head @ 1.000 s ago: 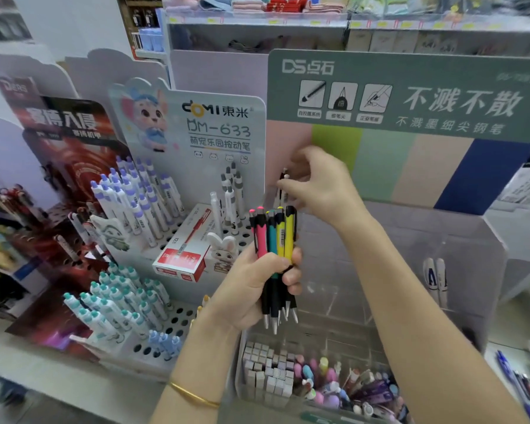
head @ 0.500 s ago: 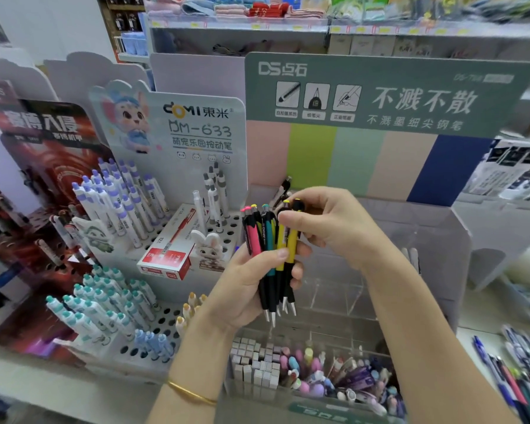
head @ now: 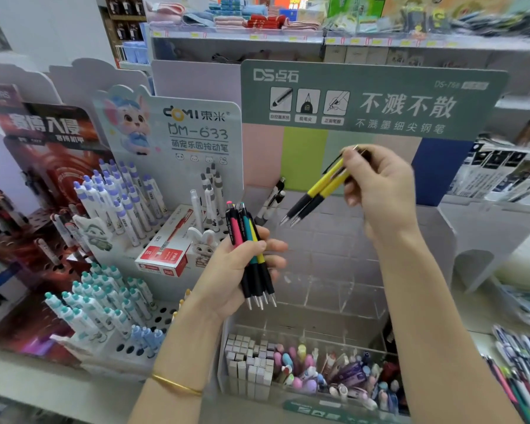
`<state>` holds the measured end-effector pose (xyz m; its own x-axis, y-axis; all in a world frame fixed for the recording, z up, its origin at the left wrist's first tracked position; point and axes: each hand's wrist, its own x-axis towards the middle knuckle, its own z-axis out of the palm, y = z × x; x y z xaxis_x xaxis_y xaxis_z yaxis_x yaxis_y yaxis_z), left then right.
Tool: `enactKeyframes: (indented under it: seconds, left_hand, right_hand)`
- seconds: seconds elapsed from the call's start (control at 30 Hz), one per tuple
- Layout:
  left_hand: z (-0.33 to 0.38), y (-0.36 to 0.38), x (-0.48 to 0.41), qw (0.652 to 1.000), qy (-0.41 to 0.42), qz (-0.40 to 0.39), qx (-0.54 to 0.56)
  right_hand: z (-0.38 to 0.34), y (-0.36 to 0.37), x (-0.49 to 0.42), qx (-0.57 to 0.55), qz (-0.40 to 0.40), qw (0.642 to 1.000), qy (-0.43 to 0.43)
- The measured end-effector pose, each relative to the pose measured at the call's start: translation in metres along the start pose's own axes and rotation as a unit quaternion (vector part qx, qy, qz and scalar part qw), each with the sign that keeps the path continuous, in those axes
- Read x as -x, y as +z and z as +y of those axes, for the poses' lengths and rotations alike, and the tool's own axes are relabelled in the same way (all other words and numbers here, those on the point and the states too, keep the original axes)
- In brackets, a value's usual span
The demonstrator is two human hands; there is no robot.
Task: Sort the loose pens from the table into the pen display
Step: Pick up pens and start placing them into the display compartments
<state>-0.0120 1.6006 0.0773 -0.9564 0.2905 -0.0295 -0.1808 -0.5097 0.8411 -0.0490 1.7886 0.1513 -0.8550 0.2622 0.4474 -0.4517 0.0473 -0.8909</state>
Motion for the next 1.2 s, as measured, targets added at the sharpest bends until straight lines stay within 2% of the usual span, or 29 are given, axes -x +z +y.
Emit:
enactKeyframes:
  seconds: [0.1,0.2,0.27,0.43,0.57,0.63,0.7,0.77,0.8,0.87,0.93,1.03,1.2]
  left_hand:
    - [-0.003,-0.004,0.000,1.000,0.007,-0.019,0.008]
    - [-0.004,-0.002,0.000,0.999,0.007,-0.044,0.020]
    - [-0.004,0.000,0.002,0.998,0.000,-0.053,0.036]
    - [-0.003,-0.001,0.007,0.997,-0.013,-0.057,0.045]
    - [-0.002,-0.004,0.007,0.998,-0.016,-0.057,0.037]
    - [-0.002,-0.005,0.007,0.998,-0.017,-0.058,0.034]
    - [-0.001,-0.006,0.007,0.998,-0.018,-0.056,0.032]
    - [-0.001,-0.007,0.006,0.998,-0.018,-0.049,0.033]
    - [-0.001,-0.007,0.006,0.998,-0.016,-0.046,0.034]
    - [0.001,-0.008,0.007,0.998,-0.014,-0.045,0.037]
    - [0.002,-0.009,0.008,0.998,-0.013,-0.047,0.038]
    - [0.003,-0.011,0.008,0.998,-0.013,-0.049,0.039]
    - [0.003,-0.016,0.007,0.998,-0.012,-0.047,0.046]
  right_hand:
    - [0.000,0.005,-0.008,0.109,0.058,0.986,-0.110]
    - [0.013,0.021,-0.014,0.220,0.034,0.959,-0.175]
    - [0.026,0.029,-0.020,0.298,-0.024,0.942,-0.154]
    - [0.043,0.044,-0.029,0.455,-0.134,0.880,-0.027]
    - [0.039,0.047,-0.027,0.449,-0.126,0.884,0.017]
    - [0.033,0.046,-0.017,0.456,-0.091,0.885,-0.006]
    - [0.030,0.044,-0.006,0.453,-0.051,0.888,-0.066]
    - [0.029,0.044,0.003,0.429,-0.080,0.896,-0.084]
    - [0.029,0.046,0.006,0.421,-0.115,0.898,-0.064]
    - [0.033,0.052,0.007,0.453,-0.167,0.875,-0.022]
    - [0.036,0.058,0.006,0.515,-0.156,0.843,-0.021]
    - [0.036,0.070,0.000,0.542,-0.124,0.831,-0.023]
    - [0.035,0.093,-0.014,0.595,-0.122,0.795,-0.003]
